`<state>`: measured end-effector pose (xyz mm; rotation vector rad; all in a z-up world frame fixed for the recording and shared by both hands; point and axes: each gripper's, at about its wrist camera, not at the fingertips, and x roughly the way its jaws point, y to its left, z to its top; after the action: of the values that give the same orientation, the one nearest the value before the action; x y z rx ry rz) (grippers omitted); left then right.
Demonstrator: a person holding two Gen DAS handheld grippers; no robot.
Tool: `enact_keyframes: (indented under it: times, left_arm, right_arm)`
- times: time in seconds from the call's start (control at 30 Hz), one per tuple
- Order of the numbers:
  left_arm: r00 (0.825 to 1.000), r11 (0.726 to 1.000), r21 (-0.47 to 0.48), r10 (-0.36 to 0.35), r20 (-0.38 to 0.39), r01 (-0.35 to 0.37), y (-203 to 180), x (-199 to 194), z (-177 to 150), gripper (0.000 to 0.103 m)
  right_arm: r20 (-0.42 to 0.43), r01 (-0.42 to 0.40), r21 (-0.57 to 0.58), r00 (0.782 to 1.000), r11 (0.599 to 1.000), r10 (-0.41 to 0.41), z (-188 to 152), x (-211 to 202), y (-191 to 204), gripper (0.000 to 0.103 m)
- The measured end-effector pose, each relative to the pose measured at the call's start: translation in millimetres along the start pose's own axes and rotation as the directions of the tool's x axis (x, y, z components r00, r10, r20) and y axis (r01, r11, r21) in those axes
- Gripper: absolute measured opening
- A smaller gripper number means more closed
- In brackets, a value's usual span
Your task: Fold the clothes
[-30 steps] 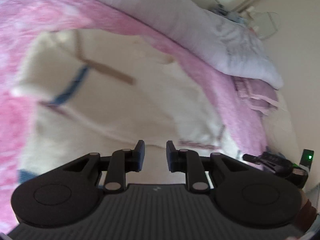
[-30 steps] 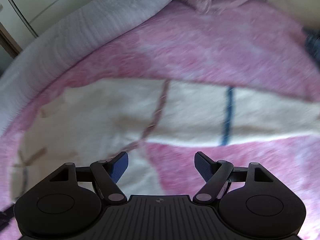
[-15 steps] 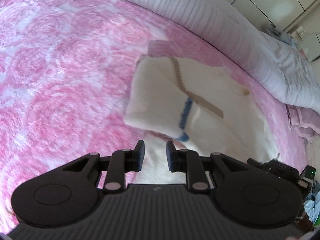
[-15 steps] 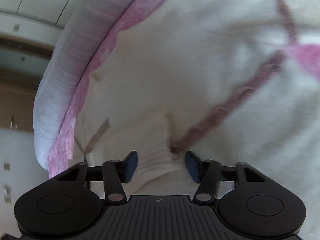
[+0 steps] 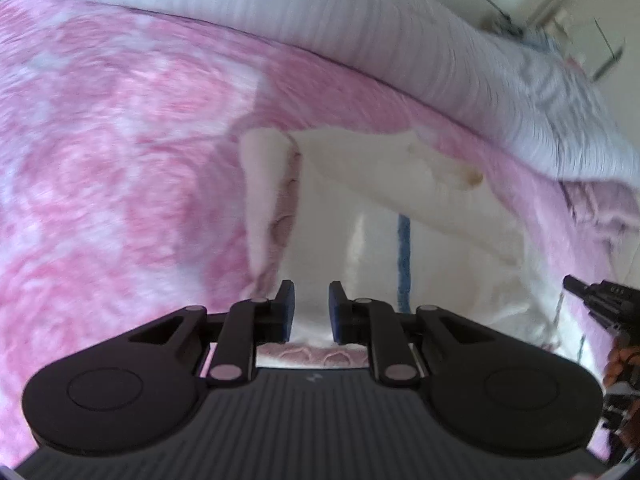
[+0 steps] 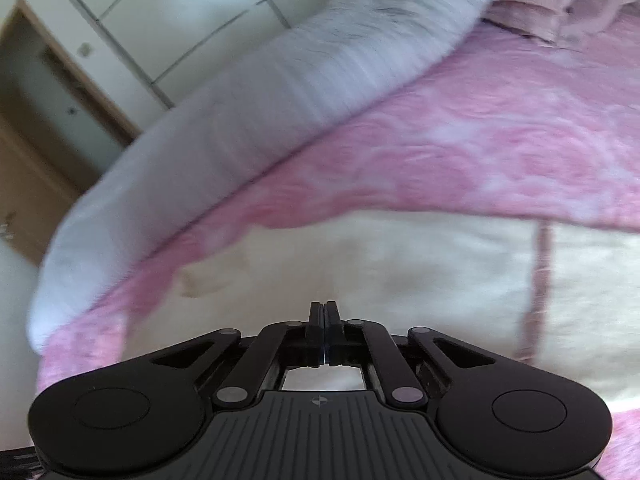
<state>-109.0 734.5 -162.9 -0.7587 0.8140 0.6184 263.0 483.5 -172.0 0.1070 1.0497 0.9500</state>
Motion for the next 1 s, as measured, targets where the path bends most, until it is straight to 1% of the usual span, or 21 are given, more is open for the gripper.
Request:
enact_keyframes:
  times: [0.1, 0.13, 0.2, 0.27, 0.3, 0.33, 0.37, 0.4, 0.43, 0.47, 0.53, 0.57, 0.6, 0.63, 0.67, 0.73, 0.83, 0.87, 0.97, 1.0]
  left_arm:
    - [0.999, 0.997, 0.067, 0.037, -0.025, -0.035, -10, 16, 0, 0.014]
    - [0.999, 0.996, 0.075, 0.042, -0.027, -0.04, -11, 17, 0, 0.014]
    - [0.999, 0.997, 0.072, 0.041, -0.028, -0.039, -12, 13, 1, 0.014]
    - [0.999, 0.997, 0.063, 0.044, -0.029, -0.042, -11, 8, 1, 0.014]
    - [0.998, 0.997, 0.057, 0.047, -0.029, -0.046, -10, 6, 0, 0.014]
    - [0.998, 0.997, 0.051, 0.051, -0.03, -0.049, -9, 4, 0, 0.014]
    - [0.998, 0.997, 0.048, 0.054, -0.031, -0.052, -9, 2, 0, 0.014]
    - [0.998, 0.997, 0.046, 0.058, -0.032, -0.056, -8, 0, 0, 0.014]
    - [0.998, 0.997, 0.046, 0.062, -0.032, -0.061, -8, -2, 0, 0.014]
    - [0.997, 0.997, 0.045, 0.065, -0.032, -0.064, -7, -3, -1, 0.014]
    - [0.997, 0.997, 0.043, 0.068, -0.033, -0.067, -5, -6, -2, 0.014]
    - [0.997, 0.996, 0.041, 0.074, -0.034, -0.073, -4, -6, -3, 0.014]
    - [0.996, 0.996, 0.038, 0.081, -0.034, -0.079, -3, -7, -3, 0.014]
    - [0.996, 0.996, 0.034, 0.088, -0.031, -0.087, -2, -8, -3, 0.014]
    - [0.995, 0.995, 0.03, 0.095, -0.023, -0.094, -1, -9, -3, 0.014]
    - [0.995, 0.994, 0.025, 0.102, 0.0, -0.102, -1, -12, -1, 0.014]
    - [0.996, 0.995, 0.03, 0.093, 0.014, -0.094, -3, -9, 4, 0.014]
    - [0.996, 0.995, 0.036, 0.087, 0.01, -0.088, -5, -5, 5, 0.014]
    - [0.997, 0.995, 0.069, 0.078, -0.009, -0.077, -11, 10, 6, 0.014]
    - [0.996, 0.993, 0.084, 0.086, -0.021, -0.084, -13, 17, 5, 0.014]
  right_arm:
    - [-0.036, 0.027, 0.025, 0.999, 0.999, -0.026, -1, 1, -22, 0.001]
    - [-0.051, 0.032, 0.038, 0.998, 0.999, -0.03, -1, 2, -29, 0.001]
    - [-0.106, -0.004, 0.114, 0.994, 0.994, 0.016, -7, 4, -35, 0.002]
    - [-0.154, -0.033, 0.19, 0.986, 0.981, 0.063, -13, 6, -41, 0.008]
    - [-0.166, -0.041, 0.23, 0.983, 0.972, 0.081, -18, 9, -43, 0.015]
    - [-0.169, -0.05, 0.282, 0.981, 0.958, 0.101, -22, 13, -45, 0.024]
    - [-0.167, -0.058, 0.339, 0.978, 0.939, 0.121, -26, 18, -48, 0.029]
    - [-0.161, -0.06, 0.378, 0.978, 0.924, 0.13, -28, 23, -51, 0.037]
    - [-0.15, -0.062, 0.411, 0.979, 0.91, 0.135, -30, 27, -52, 0.04]
    - [-0.132, -0.071, 0.435, 0.981, 0.898, 0.141, -31, 32, -53, 0.04]
    - [-0.12, -0.051, 0.462, 0.986, 0.886, 0.119, -31, 41, -53, 0.039]
    - [-0.121, -0.041, 0.473, 0.986, 0.88, 0.111, -32, 46, -54, 0.037]
    - [-0.121, -0.034, 0.482, 0.987, 0.876, 0.105, -32, 49, -55, 0.016]
    - [-0.109, -0.051, 0.469, 0.987, 0.882, 0.115, -29, 50, -53, 0.011]
    - [-0.087, -0.078, 0.419, 0.988, 0.905, 0.126, -23, 45, -46, 0.011]
    - [-0.017, -0.128, 0.275, 0.99, 0.953, 0.138, -10, 26, -27, 0.01]
    - [0.069, -0.104, 0.156, 0.993, 0.982, 0.094, -2, -3, -17, 0.01]
    - [0.069, -0.078, 0.161, 0.995, 0.984, 0.068, -3, -6, -22, 0.01]
    - [-0.011, -0.009, 0.214, 1.0, 0.977, 0.011, -9, 7, -43, 0.01]
    - [-0.022, 0.006, 0.203, 1.0, 0.979, -0.001, -12, 12, -46, 0.01]
